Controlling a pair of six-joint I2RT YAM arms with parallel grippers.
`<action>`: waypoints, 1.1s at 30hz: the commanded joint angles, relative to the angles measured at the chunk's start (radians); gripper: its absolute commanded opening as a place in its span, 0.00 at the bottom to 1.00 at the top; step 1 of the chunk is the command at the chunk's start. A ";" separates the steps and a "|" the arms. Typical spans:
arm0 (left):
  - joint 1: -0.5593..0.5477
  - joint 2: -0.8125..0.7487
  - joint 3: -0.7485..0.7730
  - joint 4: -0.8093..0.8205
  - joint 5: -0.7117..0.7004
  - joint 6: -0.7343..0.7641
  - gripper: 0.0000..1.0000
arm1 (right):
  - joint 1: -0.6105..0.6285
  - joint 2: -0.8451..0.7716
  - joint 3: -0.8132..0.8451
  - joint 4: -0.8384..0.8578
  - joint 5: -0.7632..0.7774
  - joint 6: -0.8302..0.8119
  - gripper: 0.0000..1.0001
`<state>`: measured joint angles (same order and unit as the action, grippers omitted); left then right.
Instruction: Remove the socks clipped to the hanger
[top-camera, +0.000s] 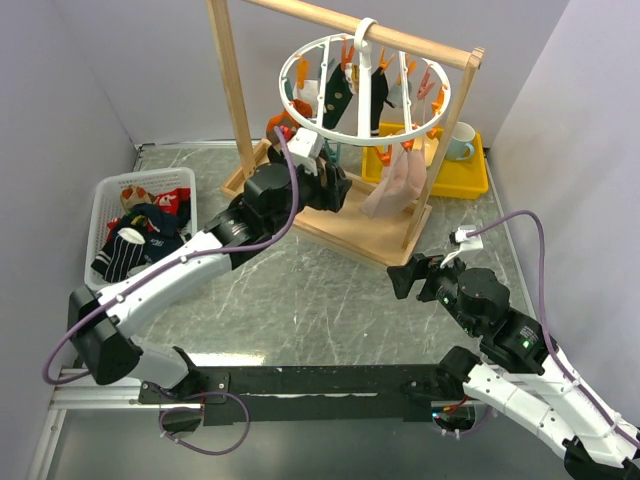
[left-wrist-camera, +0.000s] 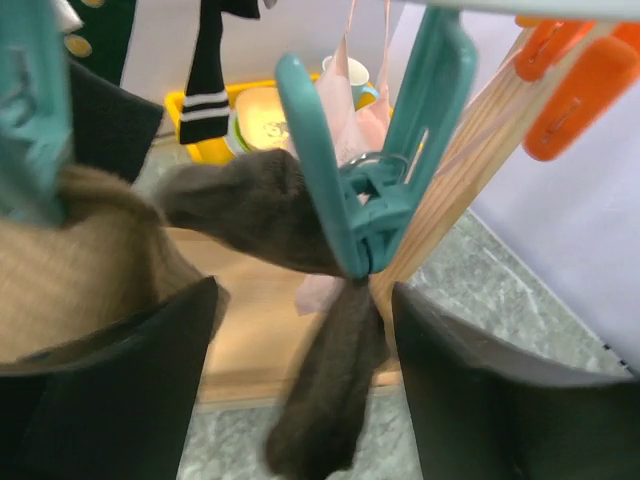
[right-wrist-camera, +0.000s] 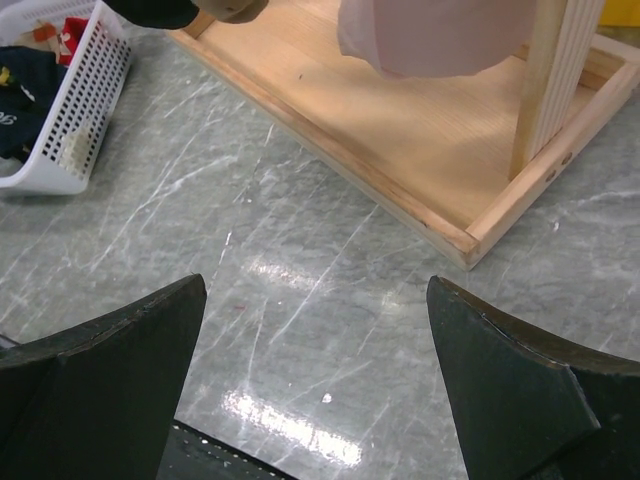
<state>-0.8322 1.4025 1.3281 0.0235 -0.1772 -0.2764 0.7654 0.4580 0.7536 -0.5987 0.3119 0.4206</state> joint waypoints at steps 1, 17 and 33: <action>-0.005 0.033 0.060 -0.011 0.031 0.006 0.61 | -0.003 0.010 0.056 0.025 0.029 -0.025 1.00; -0.018 -0.022 0.031 0.004 0.042 -0.021 0.01 | -0.002 0.195 0.317 0.137 0.021 -0.129 0.97; -0.065 -0.112 -0.067 0.056 -0.056 -0.096 0.35 | -0.002 0.447 0.549 0.247 -0.019 -0.068 0.94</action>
<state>-0.8898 1.3224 1.2713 0.0444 -0.1753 -0.3599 0.7654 0.9165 1.2770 -0.4110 0.2935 0.3328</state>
